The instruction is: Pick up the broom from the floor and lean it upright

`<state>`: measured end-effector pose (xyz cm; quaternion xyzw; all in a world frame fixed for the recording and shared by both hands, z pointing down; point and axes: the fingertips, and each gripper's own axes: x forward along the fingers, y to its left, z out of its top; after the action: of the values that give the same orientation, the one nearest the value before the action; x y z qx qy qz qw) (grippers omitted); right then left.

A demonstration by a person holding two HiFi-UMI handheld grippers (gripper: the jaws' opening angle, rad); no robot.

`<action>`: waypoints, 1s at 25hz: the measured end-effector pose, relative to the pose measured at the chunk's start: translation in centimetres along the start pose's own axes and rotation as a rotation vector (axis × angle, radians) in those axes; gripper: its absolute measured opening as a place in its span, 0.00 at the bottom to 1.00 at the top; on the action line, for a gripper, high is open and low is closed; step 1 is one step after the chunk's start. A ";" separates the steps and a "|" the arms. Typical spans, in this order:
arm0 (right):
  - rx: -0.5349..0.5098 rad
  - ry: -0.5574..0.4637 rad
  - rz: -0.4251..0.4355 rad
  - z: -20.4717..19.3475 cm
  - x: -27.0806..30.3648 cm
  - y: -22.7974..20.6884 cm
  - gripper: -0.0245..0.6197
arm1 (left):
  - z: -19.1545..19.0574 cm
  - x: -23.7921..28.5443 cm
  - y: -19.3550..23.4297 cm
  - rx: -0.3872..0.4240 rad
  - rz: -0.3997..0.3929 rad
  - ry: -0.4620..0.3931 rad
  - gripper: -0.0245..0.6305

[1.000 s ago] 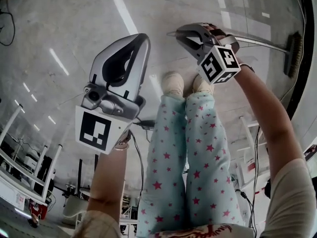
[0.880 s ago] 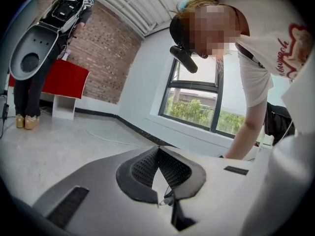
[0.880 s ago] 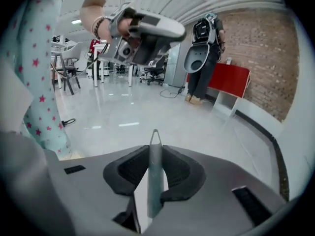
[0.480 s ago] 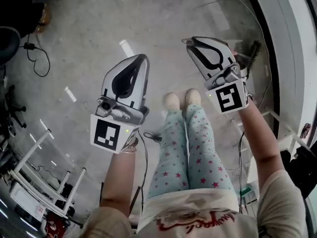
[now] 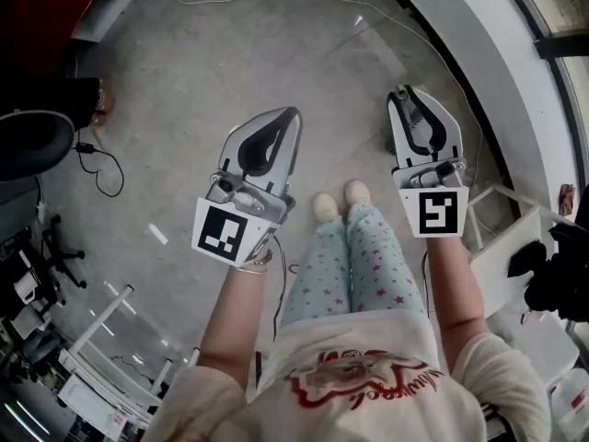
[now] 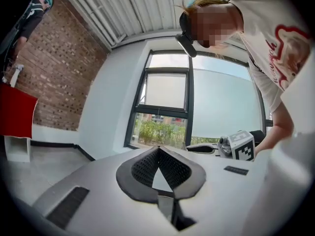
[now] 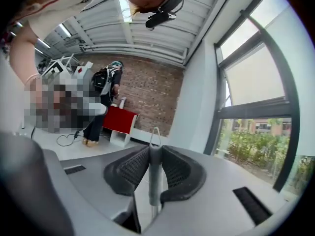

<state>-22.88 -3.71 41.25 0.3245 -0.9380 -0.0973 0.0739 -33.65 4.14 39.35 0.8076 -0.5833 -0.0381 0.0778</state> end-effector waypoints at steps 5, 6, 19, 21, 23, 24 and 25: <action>0.003 0.047 -0.255 1.7 -4.7 -6.5 0.19 | 2.3 1.6 -3.6 0.041 -0.134 0.038 0.06; 0.008 0.061 -0.299 1.8 -5.8 -7.8 0.19 | 2.8 2.0 -4.3 0.062 -0.163 0.043 0.06; 0.217 0.032 -0.687 5.3 -18.0 -18.6 0.19 | 8.2 9.8 -19.4 0.138 -0.472 0.008 0.06; 0.233 0.017 -0.714 6.3 -19.0 -19.4 0.19 | 8.2 10.3 -21.3 0.164 -0.502 0.012 0.06; 0.245 0.003 -0.733 6.9 -19.8 -20.2 0.19 | 8.1 10.9 -22.8 0.165 -0.523 0.022 0.06; 0.249 -0.004 -0.738 7.1 -20.1 -20.6 0.19 | 8.0 11.4 -23.4 0.164 -0.532 0.028 0.06; 0.251 -0.007 -0.738 7.2 -20.3 -21.1 0.19 | 7.9 12.1 -24.0 0.162 -0.542 0.034 0.06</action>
<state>4.02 -6.35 27.91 0.6462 -0.7631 -0.0028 -0.0098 -8.58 -0.59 27.83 0.9383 -0.3457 0.0027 0.0097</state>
